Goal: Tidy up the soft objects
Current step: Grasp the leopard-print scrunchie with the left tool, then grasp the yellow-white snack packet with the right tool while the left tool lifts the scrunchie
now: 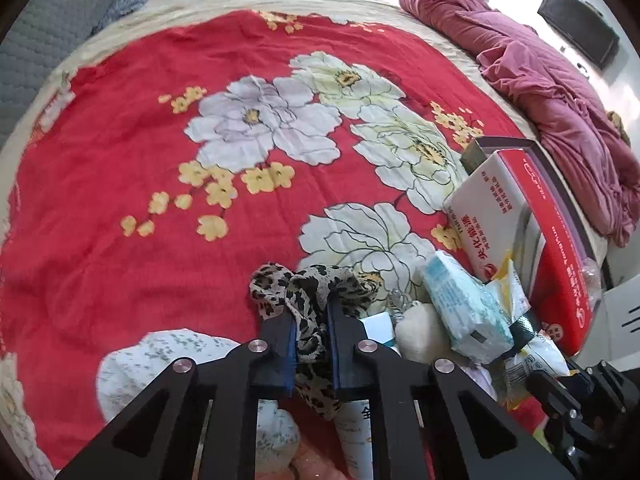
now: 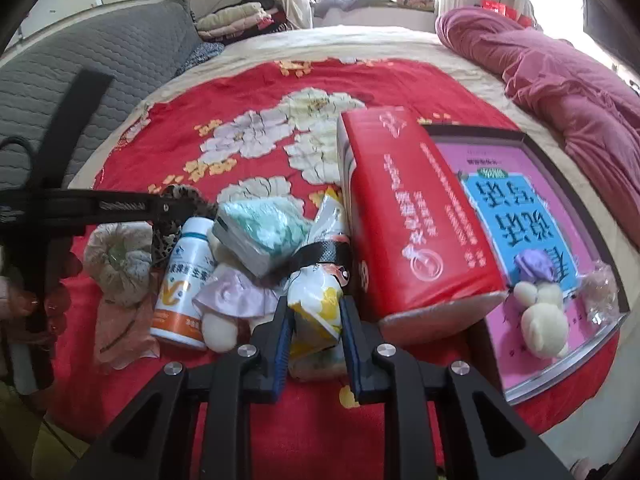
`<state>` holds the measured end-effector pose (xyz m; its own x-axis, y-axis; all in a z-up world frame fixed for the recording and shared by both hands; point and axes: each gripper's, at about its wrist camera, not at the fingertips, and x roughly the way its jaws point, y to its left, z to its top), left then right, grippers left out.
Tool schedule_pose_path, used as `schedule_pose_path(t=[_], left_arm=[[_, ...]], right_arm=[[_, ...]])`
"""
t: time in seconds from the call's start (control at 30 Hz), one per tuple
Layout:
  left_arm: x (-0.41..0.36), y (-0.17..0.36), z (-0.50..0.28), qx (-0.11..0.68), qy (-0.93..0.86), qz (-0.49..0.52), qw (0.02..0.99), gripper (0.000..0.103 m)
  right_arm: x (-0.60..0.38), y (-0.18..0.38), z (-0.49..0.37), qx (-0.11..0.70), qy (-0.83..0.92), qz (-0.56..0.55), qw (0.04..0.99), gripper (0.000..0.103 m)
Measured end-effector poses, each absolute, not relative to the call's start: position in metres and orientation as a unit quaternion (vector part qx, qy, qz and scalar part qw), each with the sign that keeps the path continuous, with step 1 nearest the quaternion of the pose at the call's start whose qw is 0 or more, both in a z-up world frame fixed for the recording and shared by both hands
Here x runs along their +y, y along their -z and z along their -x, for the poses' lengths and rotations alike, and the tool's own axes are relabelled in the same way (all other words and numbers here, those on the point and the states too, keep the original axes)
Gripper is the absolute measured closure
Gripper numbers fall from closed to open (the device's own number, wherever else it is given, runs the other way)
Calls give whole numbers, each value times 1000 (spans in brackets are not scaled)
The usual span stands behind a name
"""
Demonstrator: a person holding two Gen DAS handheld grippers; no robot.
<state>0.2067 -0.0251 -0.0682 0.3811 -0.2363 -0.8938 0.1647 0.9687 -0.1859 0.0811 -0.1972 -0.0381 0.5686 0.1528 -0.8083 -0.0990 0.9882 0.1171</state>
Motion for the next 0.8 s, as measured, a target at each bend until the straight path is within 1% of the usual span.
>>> schedule_pose_path(t=[0.07,0.3,0.8], left_arm=[[-21,69,-207,539,127,51,831,95],[-14,58,-200,523,143,79,837,96],[-15,-14,-182,462,169,88,866,96]], right_arm=[[-198,34,-81,455,-75,-33,887,80],[-195,22,-81,443,-83,-28,892,80],[-197,-18,-79,395,-96,-25,913,81]])
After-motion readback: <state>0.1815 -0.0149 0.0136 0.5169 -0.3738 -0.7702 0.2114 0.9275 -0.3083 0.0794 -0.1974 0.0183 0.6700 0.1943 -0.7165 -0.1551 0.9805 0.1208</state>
